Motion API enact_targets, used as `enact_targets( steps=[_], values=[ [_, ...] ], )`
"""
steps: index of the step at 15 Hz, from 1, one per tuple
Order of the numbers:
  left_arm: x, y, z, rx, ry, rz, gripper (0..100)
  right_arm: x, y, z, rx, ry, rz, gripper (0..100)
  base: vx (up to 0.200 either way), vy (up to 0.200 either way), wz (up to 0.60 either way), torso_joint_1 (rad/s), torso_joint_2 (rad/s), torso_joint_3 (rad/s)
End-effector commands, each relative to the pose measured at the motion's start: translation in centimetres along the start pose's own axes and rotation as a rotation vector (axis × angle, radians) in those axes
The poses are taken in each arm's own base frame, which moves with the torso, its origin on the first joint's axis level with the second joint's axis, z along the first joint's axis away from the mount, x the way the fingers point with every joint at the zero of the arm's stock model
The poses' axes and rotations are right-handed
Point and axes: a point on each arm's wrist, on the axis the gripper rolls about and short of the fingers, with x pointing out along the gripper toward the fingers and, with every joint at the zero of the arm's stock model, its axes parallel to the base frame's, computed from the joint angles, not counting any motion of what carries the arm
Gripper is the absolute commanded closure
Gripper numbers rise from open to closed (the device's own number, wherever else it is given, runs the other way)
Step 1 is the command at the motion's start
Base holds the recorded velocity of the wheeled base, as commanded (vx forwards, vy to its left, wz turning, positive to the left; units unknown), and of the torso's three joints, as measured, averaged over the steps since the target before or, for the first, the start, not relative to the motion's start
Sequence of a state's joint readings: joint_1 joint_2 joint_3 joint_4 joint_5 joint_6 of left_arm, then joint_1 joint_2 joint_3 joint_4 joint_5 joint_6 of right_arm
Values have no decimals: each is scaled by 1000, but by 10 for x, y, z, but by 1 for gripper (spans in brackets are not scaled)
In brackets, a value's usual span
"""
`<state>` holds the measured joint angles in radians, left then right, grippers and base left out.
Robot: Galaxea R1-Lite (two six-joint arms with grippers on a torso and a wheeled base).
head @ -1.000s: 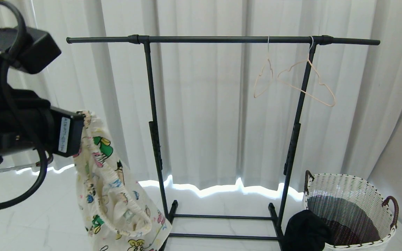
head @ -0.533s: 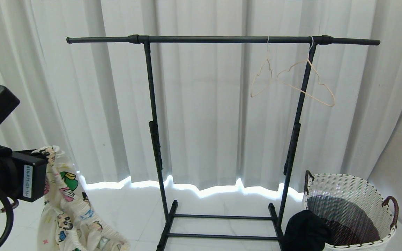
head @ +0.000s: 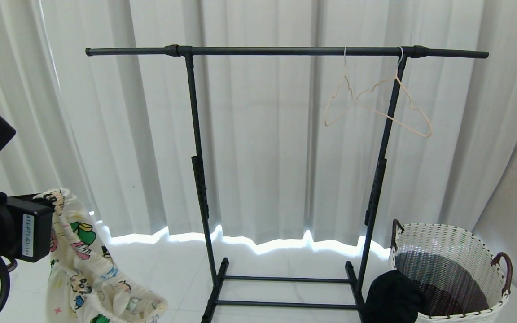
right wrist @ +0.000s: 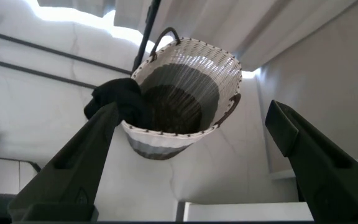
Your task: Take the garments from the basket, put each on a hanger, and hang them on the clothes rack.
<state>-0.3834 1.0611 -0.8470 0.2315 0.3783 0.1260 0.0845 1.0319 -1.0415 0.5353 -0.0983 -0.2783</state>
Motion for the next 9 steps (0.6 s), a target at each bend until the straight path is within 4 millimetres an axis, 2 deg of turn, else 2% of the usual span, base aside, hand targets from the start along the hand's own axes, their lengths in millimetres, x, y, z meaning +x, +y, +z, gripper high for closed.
enact_targets(
  steps=[1,4,9],
  values=[
    [1,0,0,1,2,-1,100,1,-1,-1,9,4,-11,0,0,0,0,0,0,0],
    [0,0,0,0,-1,-1,100,1,-2,0,24,-6,-13,0,0,0,0,84,-261,-173],
    [0,0,0,0,-2,1,100,4,-1,-3,28,-3,-8,0,0,0,0,156,-435,-271]
  ],
)
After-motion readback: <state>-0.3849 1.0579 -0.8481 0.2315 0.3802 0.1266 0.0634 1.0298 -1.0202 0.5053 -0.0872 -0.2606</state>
